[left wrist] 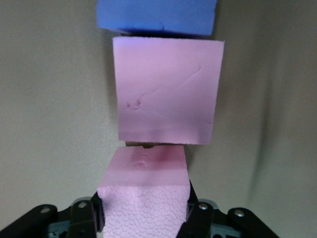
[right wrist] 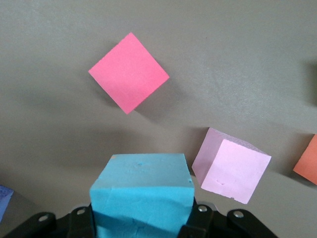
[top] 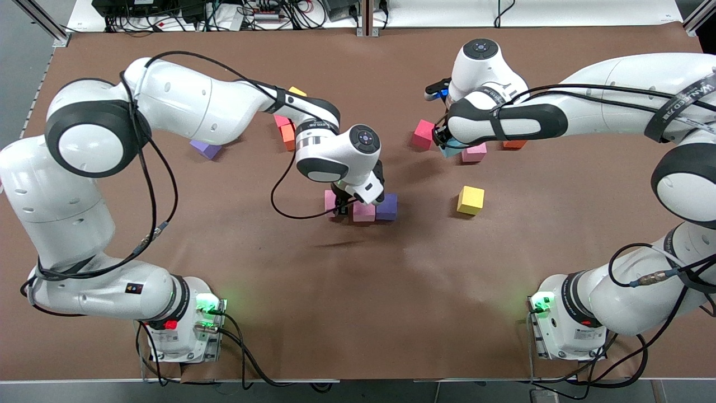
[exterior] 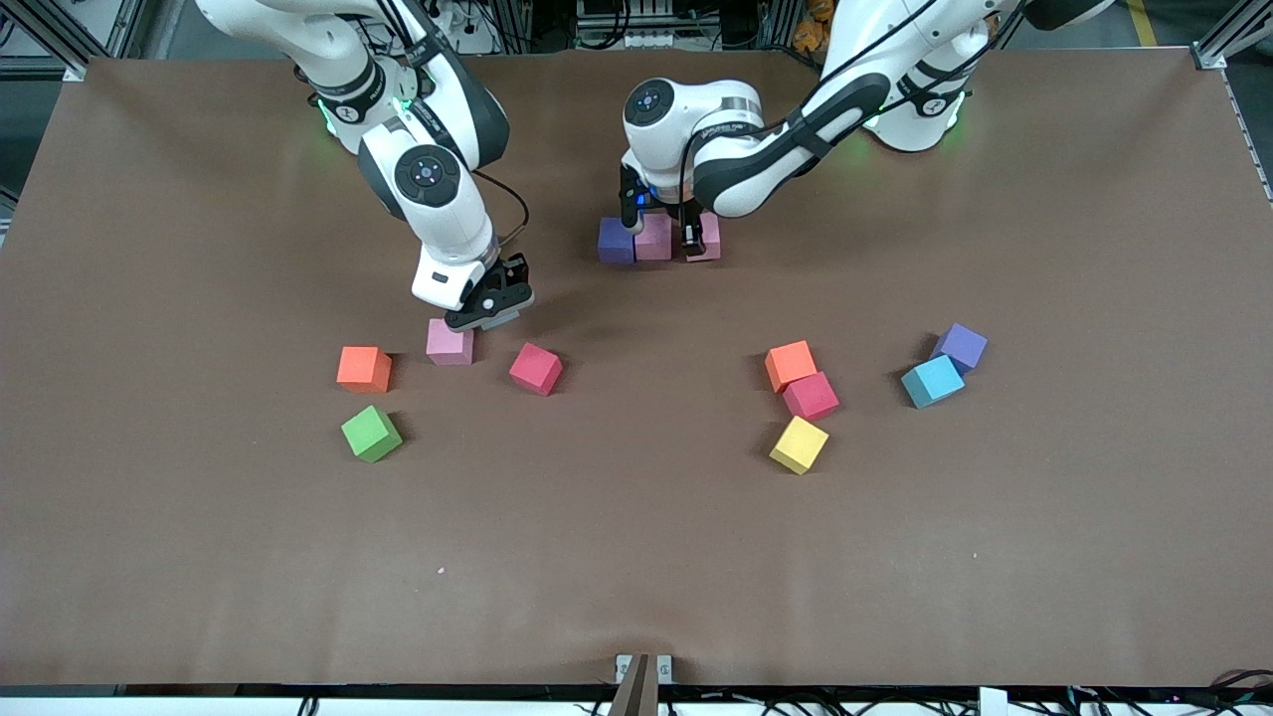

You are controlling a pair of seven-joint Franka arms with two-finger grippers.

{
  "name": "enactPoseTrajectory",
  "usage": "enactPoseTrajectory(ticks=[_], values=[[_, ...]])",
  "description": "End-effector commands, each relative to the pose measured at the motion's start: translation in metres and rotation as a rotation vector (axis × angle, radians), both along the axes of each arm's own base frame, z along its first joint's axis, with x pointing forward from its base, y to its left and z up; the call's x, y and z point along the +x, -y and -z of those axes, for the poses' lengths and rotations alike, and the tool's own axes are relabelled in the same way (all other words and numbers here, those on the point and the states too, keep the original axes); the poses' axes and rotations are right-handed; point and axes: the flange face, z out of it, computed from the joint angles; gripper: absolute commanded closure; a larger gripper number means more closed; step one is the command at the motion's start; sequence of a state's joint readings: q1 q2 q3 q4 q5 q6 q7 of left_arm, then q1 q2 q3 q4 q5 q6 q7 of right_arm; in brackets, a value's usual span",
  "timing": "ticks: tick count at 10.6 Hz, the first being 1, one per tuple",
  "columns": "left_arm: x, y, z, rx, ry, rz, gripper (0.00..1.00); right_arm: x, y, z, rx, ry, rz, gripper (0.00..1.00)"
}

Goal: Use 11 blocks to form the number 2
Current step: 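Place the light pink cube in line after the pink cube with the left gripper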

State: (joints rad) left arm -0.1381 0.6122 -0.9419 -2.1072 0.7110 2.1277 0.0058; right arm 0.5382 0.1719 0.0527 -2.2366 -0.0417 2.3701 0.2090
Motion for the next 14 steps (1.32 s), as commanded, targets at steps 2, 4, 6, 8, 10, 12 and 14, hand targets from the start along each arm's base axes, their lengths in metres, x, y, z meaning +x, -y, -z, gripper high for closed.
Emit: enactPoseTrajectory(ticks=[2, 4, 6, 8, 10, 12, 14], values=[[0.0005, 0.0074, 0.0047, -0.027, 0.028, 0.029, 0.52, -0.0027, 0.0020, -0.0088, 0.007, -0.002, 0.021, 0.71], [-0.0002, 0.0089, 0.0080, -0.039, 0.031, 0.044, 0.52, -0.0036, 0.0016, -0.0082, 0.006, -0.004, 0.019, 0.71], [-0.0020, 0.0111, 0.0093, -0.050, 0.033, 0.056, 0.52, -0.0045, 0.0002, -0.0082, 0.006, -0.004, 0.016, 0.71], [-0.0019, 0.0105, 0.0102, -0.050, 0.035, 0.058, 0.52, -0.0050, -0.0004, -0.0074, 0.005, -0.005, 0.015, 0.71], [-0.0026, 0.0110, 0.0102, -0.050, 0.035, 0.060, 0.52, -0.0054, -0.0001, -0.0068, 0.004, -0.006, 0.015, 0.71], [-0.0033, 0.0115, 0.0127, -0.053, 0.026, 0.060, 0.52, -0.0054, -0.0001, -0.0068, 0.004, -0.006, 0.015, 0.71], [-0.0055, 0.0142, 0.0119, -0.066, 0.026, 0.063, 0.52, -0.0054, -0.0001, -0.0068, 0.004, -0.006, 0.015, 0.71]])
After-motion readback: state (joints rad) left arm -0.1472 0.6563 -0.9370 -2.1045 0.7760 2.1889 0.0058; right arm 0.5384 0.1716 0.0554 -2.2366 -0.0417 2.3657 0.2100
